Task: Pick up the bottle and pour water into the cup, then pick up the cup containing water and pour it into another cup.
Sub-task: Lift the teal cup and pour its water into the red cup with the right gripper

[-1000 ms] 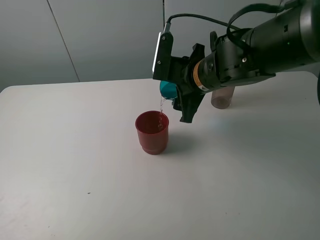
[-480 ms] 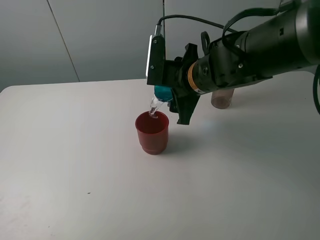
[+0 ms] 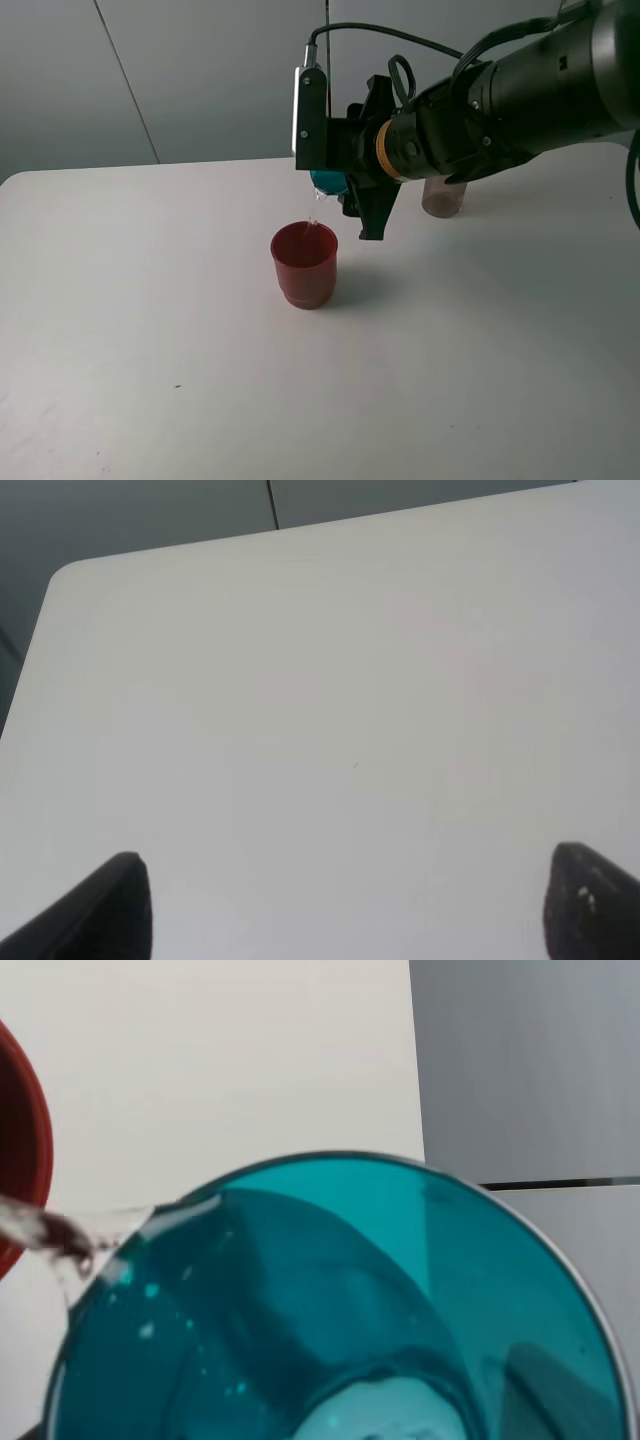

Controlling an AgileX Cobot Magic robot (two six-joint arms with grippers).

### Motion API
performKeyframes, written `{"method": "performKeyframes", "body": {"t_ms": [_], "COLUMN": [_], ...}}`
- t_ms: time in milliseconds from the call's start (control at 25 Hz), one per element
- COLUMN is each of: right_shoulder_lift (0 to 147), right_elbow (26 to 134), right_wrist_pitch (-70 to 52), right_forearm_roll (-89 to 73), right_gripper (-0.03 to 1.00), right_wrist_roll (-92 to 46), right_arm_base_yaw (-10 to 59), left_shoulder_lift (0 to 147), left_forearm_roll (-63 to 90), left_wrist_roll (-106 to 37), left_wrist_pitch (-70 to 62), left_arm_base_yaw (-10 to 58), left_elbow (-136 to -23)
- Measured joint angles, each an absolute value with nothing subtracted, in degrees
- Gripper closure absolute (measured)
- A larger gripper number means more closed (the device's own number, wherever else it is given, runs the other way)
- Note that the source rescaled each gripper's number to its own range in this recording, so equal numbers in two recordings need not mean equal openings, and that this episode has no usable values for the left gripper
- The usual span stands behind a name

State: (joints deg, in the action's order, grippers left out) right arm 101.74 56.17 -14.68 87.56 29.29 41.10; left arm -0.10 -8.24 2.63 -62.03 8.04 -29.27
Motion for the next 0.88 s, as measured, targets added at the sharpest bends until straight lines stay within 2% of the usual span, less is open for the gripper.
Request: {"method": "performKeyframes", "body": {"t_ms": [880], "right_shoulder_lift": [101.7], "right_elbow": [56.2], "right_wrist_pitch": [-17.6], "right_forearm_roll": [95.4], "right_gripper": [0.84], "right_wrist_roll": [29.4], "right_arm_base_yaw": [43.9], "left_shoulder_lift": [-0.1], "left_forearm_roll": [-8.2], "left_wrist_roll": [2.5], "left_wrist_pitch": [-62.0], "left_arm_base_yaw": [8.0], "left_elbow": [-29.3]}}
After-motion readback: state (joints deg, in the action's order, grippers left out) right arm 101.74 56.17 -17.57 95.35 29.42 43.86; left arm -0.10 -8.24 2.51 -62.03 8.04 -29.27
